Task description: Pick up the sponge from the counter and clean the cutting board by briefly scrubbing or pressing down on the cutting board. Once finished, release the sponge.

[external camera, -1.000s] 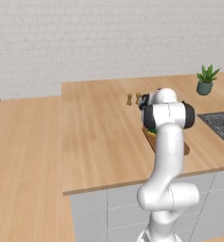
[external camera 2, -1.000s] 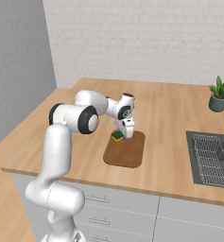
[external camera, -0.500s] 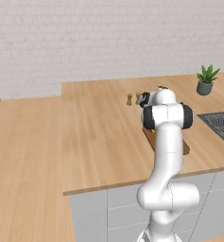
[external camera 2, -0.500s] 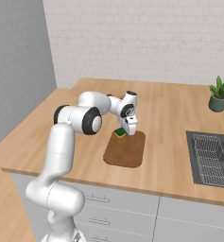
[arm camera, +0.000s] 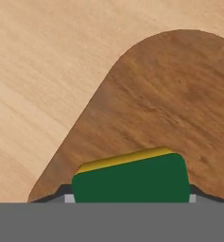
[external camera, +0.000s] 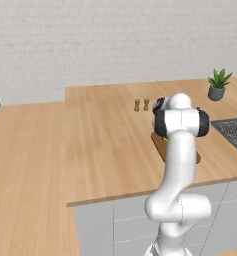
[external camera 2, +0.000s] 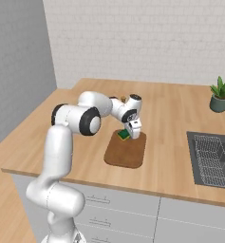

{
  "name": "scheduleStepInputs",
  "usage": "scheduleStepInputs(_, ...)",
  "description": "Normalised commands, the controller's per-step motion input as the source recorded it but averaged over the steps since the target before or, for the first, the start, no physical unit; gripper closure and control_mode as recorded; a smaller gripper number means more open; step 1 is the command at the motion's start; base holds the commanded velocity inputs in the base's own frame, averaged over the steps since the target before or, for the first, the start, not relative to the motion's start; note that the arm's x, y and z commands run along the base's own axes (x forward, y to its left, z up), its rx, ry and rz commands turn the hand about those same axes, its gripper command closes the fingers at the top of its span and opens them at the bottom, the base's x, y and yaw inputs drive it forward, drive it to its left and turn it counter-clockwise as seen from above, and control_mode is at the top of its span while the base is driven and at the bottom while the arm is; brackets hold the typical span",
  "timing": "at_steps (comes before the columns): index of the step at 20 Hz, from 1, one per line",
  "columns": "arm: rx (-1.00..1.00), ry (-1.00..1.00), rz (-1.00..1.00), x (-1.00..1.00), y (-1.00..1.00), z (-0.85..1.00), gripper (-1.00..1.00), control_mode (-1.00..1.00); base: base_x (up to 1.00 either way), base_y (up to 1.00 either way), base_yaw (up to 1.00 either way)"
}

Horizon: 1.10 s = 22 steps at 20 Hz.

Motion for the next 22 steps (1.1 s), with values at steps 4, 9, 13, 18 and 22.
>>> scheduleStepInputs(4,-0.02,-0.03,0.00,-0.33,-0.04,-0.24,1.00,-1.00,0.00,0.00,0.00)
scheduleStepInputs(9,-0.04,0.00,0.00,-0.73,0.00,-0.37,1.00,-1.00,0.00,0.00,0.00)
scheduleStepInputs(13,-0.01,0.03,0.02,-0.77,-0.08,-0.16,1.00,-1.00,0.00,0.00,0.00)
scheduleStepInputs(18,-0.02,0.03,0.05,-0.88,-0.02,-0.33,1.00,-1.00,0.00,0.00,0.00)
scheduleStepInputs(22,0.00,-0.01,0.00,-1.00,-0.08,-0.43,1.00,-1.00,0.00,0.00,0.00)
